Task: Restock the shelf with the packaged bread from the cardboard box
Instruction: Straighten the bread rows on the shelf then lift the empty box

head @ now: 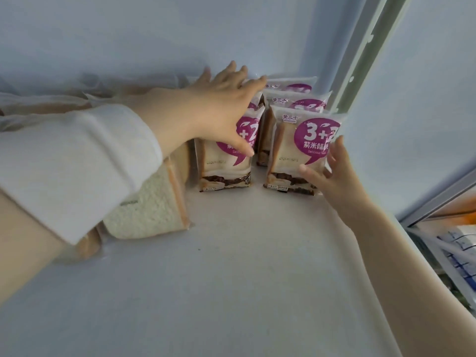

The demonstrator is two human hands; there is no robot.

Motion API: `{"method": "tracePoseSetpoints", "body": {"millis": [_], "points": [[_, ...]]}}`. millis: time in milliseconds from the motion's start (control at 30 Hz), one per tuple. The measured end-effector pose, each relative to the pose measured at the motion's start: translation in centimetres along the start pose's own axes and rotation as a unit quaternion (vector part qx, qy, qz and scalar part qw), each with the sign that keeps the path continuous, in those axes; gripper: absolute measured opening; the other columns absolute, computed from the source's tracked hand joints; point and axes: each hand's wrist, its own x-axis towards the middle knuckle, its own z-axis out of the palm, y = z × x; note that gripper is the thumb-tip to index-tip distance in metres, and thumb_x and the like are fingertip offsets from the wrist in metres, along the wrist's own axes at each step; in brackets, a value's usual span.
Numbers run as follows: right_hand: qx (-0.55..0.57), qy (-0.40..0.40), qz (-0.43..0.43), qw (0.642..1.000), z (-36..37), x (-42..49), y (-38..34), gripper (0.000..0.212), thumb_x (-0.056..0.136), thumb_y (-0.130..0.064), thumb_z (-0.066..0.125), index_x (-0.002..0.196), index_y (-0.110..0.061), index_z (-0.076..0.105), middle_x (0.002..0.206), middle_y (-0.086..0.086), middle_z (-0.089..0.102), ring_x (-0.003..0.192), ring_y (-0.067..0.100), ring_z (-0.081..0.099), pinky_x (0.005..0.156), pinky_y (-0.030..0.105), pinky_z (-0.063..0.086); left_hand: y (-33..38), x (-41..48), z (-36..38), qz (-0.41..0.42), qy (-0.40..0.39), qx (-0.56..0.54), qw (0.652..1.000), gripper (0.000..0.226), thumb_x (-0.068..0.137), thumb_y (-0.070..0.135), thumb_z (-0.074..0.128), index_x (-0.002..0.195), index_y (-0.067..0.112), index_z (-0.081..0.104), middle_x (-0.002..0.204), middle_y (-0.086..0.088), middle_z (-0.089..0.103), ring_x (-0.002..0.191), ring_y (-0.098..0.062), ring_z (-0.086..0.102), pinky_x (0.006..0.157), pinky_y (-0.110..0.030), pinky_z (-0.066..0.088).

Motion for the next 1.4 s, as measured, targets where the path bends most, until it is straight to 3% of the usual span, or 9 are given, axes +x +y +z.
{"method": "tracePoseSetpoints", "body": {"millis": [100,333,567,700,833,967,1067,1233,1400], "points": [[0.002,-0.080,-0.035,0.996,0.4,2.5,1.0,0.072,0.074,-0.023,0.072,0.133,-0.019,0.030,0.110,-0.001,0.060,0.081,-0.012,0.062,0.062,0.004,0.048,-1.4,-0.3,0.9,-0.046,-0.037,-0.012,0.998,0.129,0.055,0.067,0.067,0.146,0.023,-0.014,0.157,-0.012,-0.013,0.144,-0.029,-0.011,0.115,-0.052,-0.002],[0.062,-0.125,-0.071,0.988,2.0,4.0,1.1,0.075,0.066,-0.030,0.070,0.125,-0.033,0.025,0.124,0.005,0.053,0.110,0.013,0.059,0.091,0.030,0.053,-2.0,-1.0,1.5,-0.050,-0.016,-0.016,0.998,0.125,0.054,0.064,0.068,0.147,0.024,-0.006,0.158,-0.003,-0.010,0.145,-0.026,-0.001,0.115,-0.048,0.007],[0.090,-0.149,-0.053,0.983,1.7,4.3,0.9,0.085,0.064,-0.026,0.071,0.132,-0.029,0.018,0.119,-0.001,0.052,0.092,-0.005,0.061,0.068,0.010,0.051,-2.4,-0.7,1.4,-0.044,-0.028,-0.007,0.999,0.125,0.053,0.067,0.066,0.147,0.026,-0.006,0.157,0.000,-0.015,0.145,-0.022,-0.009,0.115,-0.049,-0.002],[0.055,-0.138,-0.070,0.986,2.9,4.5,0.5,0.093,0.068,-0.014,0.076,0.139,-0.011,0.015,0.120,-0.003,0.049,0.106,-0.006,0.055,0.080,0.012,0.051,-2.8,-0.5,1.8,-0.032,-0.027,-0.010,0.999,0.124,0.053,0.065,0.067,0.147,0.026,-0.004,0.157,-0.003,-0.016,0.144,-0.019,-0.015,0.113,-0.051,-0.009],[-0.044,-0.100,-0.087,0.990,3.4,4.8,-0.1,0.111,0.051,-0.047,0.074,0.141,-0.012,0.019,0.140,0.008,0.033,0.133,0.018,0.033,0.110,0.040,0.035,-2.9,-0.3,1.7,-0.036,-0.054,-0.019,0.998,0.129,0.045,0.069,0.061,0.146,0.026,-0.005,0.156,-0.004,-0.018,0.144,-0.019,-0.016,0.112,-0.051,-0.013],[-0.009,-0.099,-0.050,0.994,2.4,3.9,0.3,0.128,0.043,-0.055,0.076,0.146,-0.022,0.006,0.147,0.004,0.027,0.138,0.019,0.028,0.112,0.047,0.032,-2.3,-0.3,0.3,-0.031,-0.075,-0.057,0.995,0.136,0.035,0.079,0.053,0.145,0.031,-0.013,0.156,-0.004,-0.018,0.144,-0.019,-0.017,0.113,-0.053,-0.014],[-0.062,-0.072,-0.043,0.995,1.5,2.5,1.3,0.134,0.040,-0.066,0.070,0.148,-0.028,0.002,0.155,-0.004,0.014,0.144,0.014,0.010,0.117,0.047,0.020,-0.2,0.7,-0.8,0.031,0.012,-0.109,0.993,0.128,0.042,0.083,0.047,0.146,0.032,-0.007,0.158,-0.004,-0.009,0.145,-0.019,-0.011,0.112,-0.044,-0.011],[-0.063,-0.095,-0.041,0.993,1.5,3.2,2.0,0.117,0.064,-0.037,0.079,0.149,-0.025,0.000,0.156,0.001,0.017,0.145,0.018,0.012,0.115,0.047,0.024,3.5,3.4,0.3,0.059,0.015,-0.022,0.998,0.119,0.060,0.072,0.059,0.148,0.021,-0.003,0.158,-0.007,-0.007,0.146,-0.023,-0.005,0.115,-0.045,-0.003],[0.013,-0.191,-0.060,0.980,1.1,5.8,1.4,0.110,0.064,-0.003,0.082,0.146,-0.018,0.009,0.130,-0.002,0.049,0.115,0.001,0.054,0.092,0.021,0.051,2.7,3.3,1.4,0.070,0.055,-0.066,0.994,0.116,0.060,0.063,0.067,0.148,0.019,0.005,0.153,-0.003,0.016,0.139,-0.018,0.013,0.112,-0.035,0.009]]}}
